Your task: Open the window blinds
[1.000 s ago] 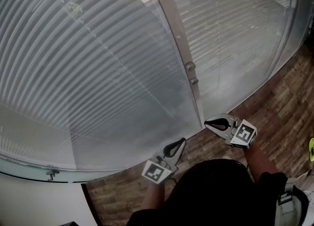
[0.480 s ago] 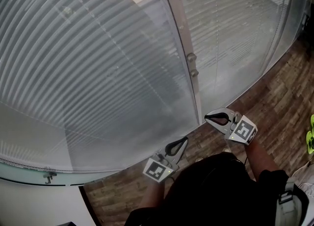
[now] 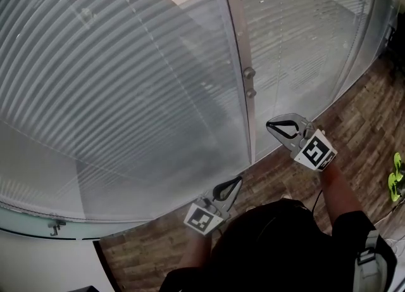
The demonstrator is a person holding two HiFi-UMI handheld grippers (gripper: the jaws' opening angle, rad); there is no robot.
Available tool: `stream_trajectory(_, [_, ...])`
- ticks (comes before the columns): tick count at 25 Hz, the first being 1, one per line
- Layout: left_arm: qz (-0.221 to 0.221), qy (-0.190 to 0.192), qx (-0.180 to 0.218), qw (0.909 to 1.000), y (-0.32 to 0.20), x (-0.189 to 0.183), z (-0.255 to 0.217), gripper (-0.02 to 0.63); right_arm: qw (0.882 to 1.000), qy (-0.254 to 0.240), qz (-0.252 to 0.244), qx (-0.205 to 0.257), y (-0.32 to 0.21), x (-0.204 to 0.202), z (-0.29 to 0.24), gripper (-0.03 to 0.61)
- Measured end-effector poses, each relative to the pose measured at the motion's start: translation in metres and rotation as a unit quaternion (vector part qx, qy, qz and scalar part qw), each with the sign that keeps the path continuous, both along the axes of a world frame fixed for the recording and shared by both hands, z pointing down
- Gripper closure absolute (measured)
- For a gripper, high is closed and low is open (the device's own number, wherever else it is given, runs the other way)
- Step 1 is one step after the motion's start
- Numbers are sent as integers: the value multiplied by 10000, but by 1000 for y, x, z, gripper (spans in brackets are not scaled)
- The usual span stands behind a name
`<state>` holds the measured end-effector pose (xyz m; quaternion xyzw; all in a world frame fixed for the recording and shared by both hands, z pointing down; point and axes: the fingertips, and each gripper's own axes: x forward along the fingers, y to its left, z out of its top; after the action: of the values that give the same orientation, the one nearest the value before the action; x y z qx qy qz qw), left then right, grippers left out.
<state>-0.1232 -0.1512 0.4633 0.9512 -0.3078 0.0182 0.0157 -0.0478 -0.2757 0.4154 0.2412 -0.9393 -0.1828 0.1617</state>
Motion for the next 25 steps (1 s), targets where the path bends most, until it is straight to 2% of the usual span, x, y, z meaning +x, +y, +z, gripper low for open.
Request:
stream_trajectory(3, [-47,41,-11,10000,0,-5,0,610,9987,246,332,290,-20,3,-16,572])
stream_trajectory(7, [-121,71,-39,9999,1,-11,-1,609,9955,266,753,520,-43,6,-37,572])
stream_trajectory(14, [-178,51,-2,9998,4,-19,-2,609,9888,76,1252,804,-75,1,-70,500])
stream_trajectory(19, [-253,36,28,9997,5,-25,-3,609,9772,780,1428,1364,-93,-10,-82,443])
stream_trajectory(25, [-366,33,65,9993,9,-35,-4,609,9582,1643,1386,1889,-104,-23,-85,419])
